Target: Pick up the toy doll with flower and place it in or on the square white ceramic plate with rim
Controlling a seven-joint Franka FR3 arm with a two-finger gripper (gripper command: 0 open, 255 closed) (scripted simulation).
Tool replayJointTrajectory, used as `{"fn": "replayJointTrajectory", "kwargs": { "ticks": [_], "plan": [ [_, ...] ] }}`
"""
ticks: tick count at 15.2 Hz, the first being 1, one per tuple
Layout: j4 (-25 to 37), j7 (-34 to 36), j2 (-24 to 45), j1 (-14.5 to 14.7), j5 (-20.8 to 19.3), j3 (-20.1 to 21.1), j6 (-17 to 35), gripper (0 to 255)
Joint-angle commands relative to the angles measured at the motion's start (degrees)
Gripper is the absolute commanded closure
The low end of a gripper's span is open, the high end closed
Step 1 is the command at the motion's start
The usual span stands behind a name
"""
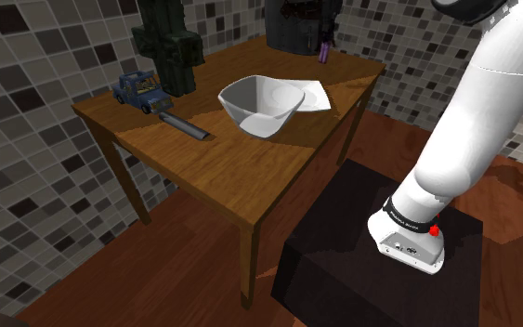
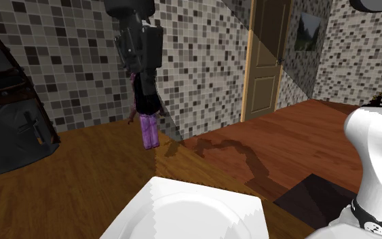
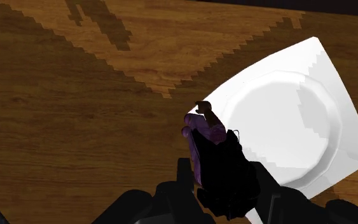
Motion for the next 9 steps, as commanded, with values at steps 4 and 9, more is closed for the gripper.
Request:
{"fn": "replayJointTrajectory", "kwargs": {
  "ticks": [4,9],
  "plan": [
    [-2.2,7.0,-4.5,4.2,-1.4,2.9,-1.9,255],
    [-2.5,13.9,-7.2,7.9,-1.9,6.1,-4.2,255]
  ]
}}
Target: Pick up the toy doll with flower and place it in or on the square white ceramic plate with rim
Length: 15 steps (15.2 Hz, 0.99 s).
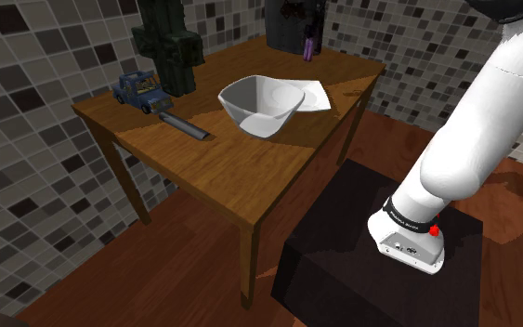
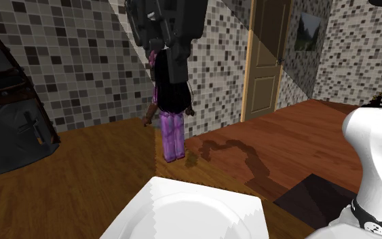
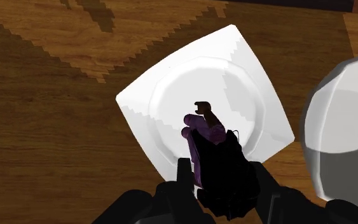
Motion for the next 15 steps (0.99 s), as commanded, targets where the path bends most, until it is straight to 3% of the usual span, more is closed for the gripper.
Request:
{"fn": "replayJointTrajectory", "kwargs": {
  "ticks": [1,15],
  "plan": [
    [0.9,3.2,-0.7,1.6,0.0,1.5,-1.6,255],
    [-13.9,3.7,-4.0,1.8,-0.8,1.8,10.1,255]
  ]
}}
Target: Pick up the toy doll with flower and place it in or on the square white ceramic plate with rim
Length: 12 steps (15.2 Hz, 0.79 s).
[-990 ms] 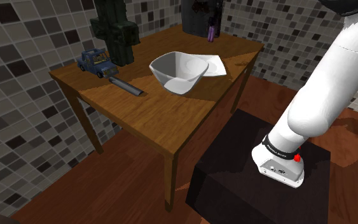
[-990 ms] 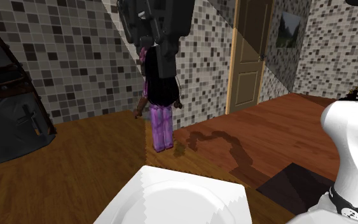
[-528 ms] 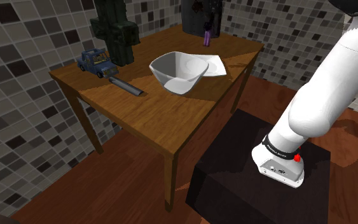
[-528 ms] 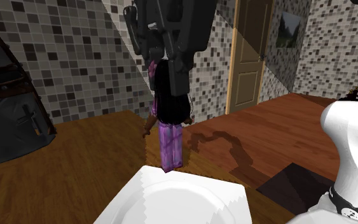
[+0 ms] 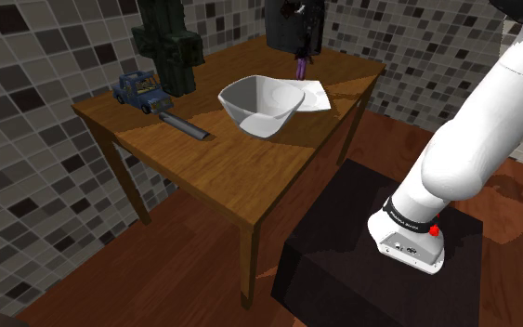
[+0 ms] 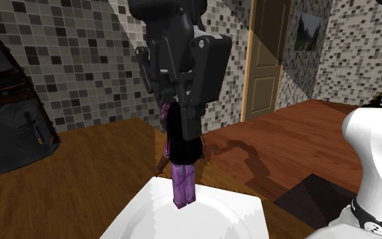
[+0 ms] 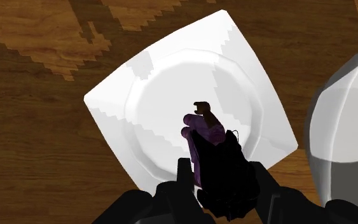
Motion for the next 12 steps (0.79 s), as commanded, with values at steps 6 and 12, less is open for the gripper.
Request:
{"fn": "replayJointTrajectory", "kwargs": {
  "ticks": [6,12],
  "plan": [
    [-5.8,0.0,-0.4,0.0,-0.1,0.0,5.4,255],
    [-8.2,0.0,-0.5,0.0,-0.1,0.0,7.8,255]
  ]
}}
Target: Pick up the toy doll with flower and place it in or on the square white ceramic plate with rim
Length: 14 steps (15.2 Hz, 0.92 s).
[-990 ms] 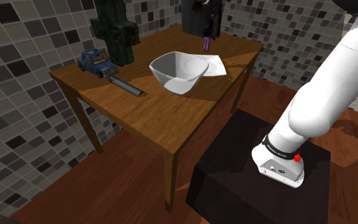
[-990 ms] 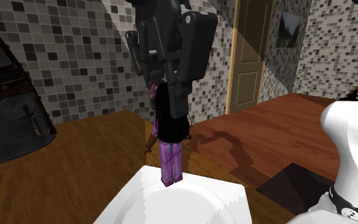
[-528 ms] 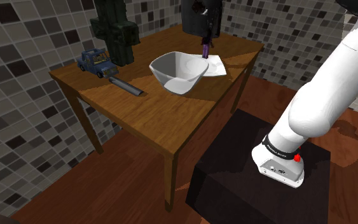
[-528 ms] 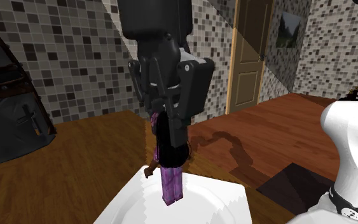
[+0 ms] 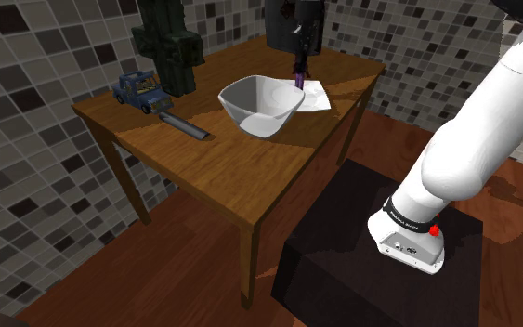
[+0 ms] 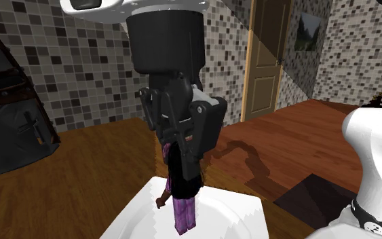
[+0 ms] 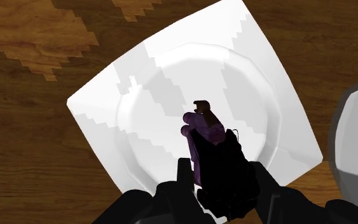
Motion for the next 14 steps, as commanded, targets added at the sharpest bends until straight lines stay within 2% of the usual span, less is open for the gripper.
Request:
{"fn": "replayJointTrajectory", "kwargs": {
  "ticks": [1,5,6,11,14],
  "plan": [
    [-0.1,0.0,0.0,0.0,0.0,0.0,0.1,255],
    [-0.1,0.0,0.0,0.0,0.0,0.0,0.1,255],
    [-0.1,0.0,0.0,0.0,0.0,0.0,0.1,0],
    [-0.1,0.0,0.0,0.0,0.0,0.0,0.1,0],
    [6.7,-0.2,0.9,0.0,0.2,-0.1,-5.8,0]
  ]
}}
